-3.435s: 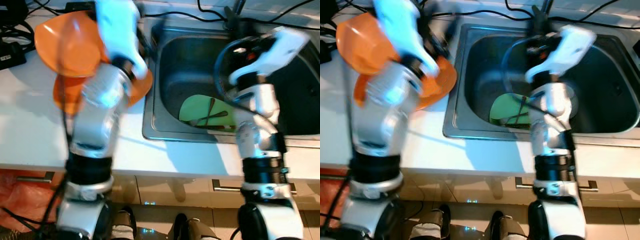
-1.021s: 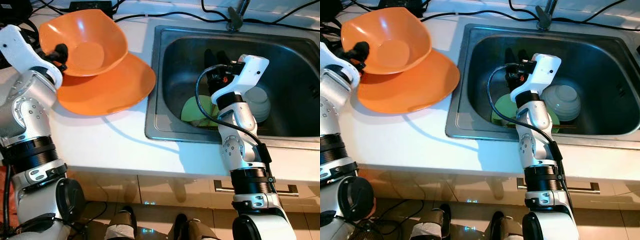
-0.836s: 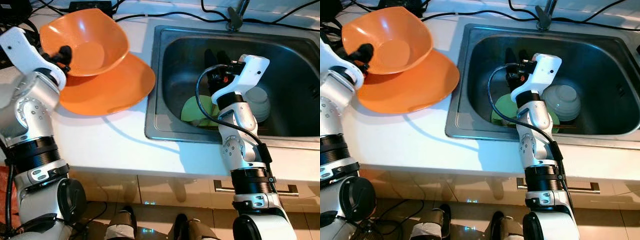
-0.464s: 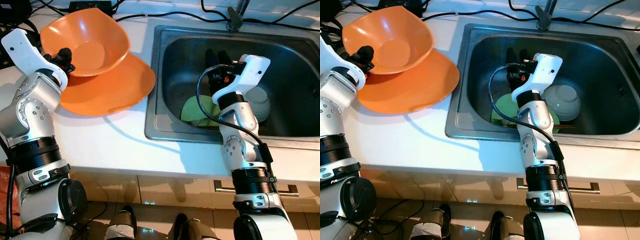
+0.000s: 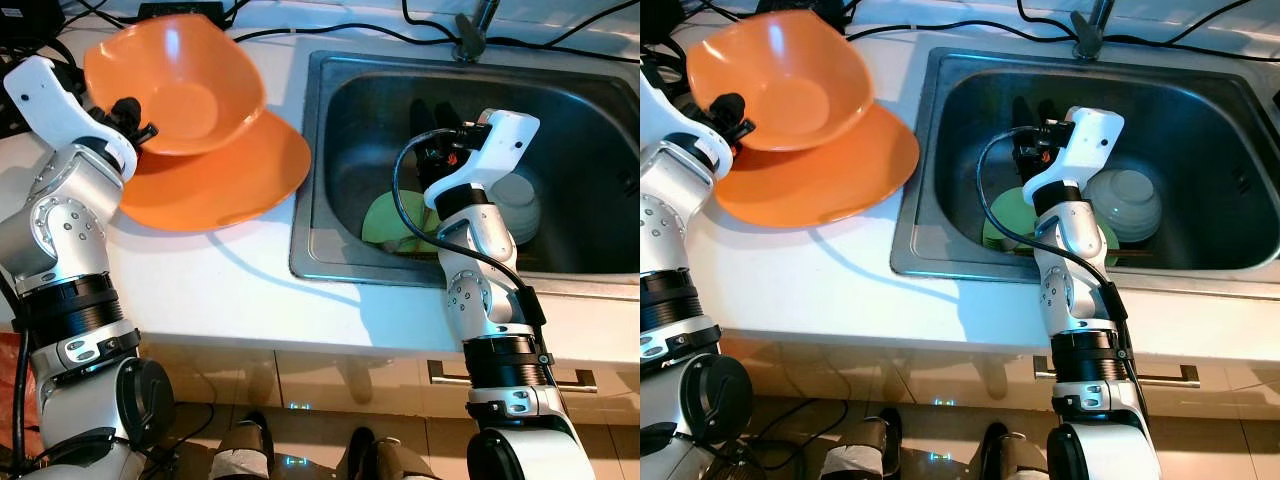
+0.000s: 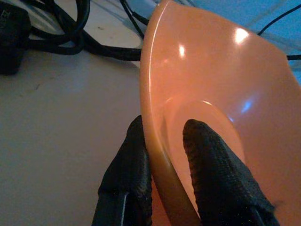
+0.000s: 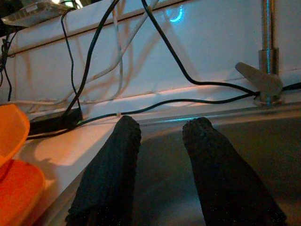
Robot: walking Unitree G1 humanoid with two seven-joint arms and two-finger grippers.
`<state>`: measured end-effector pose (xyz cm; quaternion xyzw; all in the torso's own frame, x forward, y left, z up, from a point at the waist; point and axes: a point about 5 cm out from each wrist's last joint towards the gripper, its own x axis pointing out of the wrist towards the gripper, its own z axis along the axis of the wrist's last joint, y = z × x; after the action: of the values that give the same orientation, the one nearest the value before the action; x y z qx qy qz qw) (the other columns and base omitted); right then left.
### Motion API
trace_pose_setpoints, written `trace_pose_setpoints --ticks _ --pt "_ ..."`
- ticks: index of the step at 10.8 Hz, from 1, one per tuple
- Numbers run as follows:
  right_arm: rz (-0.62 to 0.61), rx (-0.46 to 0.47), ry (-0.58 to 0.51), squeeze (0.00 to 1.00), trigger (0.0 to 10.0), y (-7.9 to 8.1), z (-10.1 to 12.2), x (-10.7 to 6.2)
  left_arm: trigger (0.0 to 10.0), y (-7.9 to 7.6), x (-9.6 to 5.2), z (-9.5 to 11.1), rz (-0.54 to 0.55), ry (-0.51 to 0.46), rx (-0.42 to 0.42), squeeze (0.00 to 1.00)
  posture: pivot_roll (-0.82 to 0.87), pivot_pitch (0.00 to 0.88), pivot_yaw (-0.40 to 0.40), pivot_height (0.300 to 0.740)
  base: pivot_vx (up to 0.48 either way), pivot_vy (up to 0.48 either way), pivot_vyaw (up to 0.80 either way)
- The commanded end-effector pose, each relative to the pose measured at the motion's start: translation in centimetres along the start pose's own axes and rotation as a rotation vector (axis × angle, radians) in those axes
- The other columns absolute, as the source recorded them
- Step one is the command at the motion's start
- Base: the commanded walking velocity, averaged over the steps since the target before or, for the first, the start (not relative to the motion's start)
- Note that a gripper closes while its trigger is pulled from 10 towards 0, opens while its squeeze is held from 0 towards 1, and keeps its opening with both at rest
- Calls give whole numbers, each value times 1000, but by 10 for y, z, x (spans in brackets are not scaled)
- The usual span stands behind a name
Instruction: Kitchen organization
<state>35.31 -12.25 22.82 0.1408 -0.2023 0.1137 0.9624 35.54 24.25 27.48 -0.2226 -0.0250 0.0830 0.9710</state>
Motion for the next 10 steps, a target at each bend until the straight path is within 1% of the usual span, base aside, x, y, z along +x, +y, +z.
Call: trace_pose_setpoints --ticks 1,3,5,7,8,9,10 --pt "-1 3 4 0 10000 -1 1 0 0 0 0 -3 2 10 3 0 152 209 -28 740 0 0 0" --pt "-5 4 5 0 10000 -1 0 -2 0 -1 1 -3 -9 4 -3 0 149 212 -26 740 0 0 0" --pt "-9 6 3 0 10000 -2 0 -2 0 -9 0 2 -69 -56 -22 0 154 212 -23 740 0 0 0" --pt "-9 13 4 0 10000 0 -1 -2 0 -13 -1 3 -92 -70 -33 0 160 210 -22 740 0 0 0" --pt "-10 17 5 0 10000 0 -2 -2 0 -15 -1 6 -121 -106 -39 0 161 208 -21 740 0 0 0" --pt "-14 20 5 0 10000 -1 -2 -2 0 -22 -3 10 -163 -147 -55 0 158 207 -21 740 0 0 0" --pt "-18 19 2 0 10000 -3 -1 -2 0 -26 -4 12 -184 -169 -63 0 152 205 -18 740 0 0 0"
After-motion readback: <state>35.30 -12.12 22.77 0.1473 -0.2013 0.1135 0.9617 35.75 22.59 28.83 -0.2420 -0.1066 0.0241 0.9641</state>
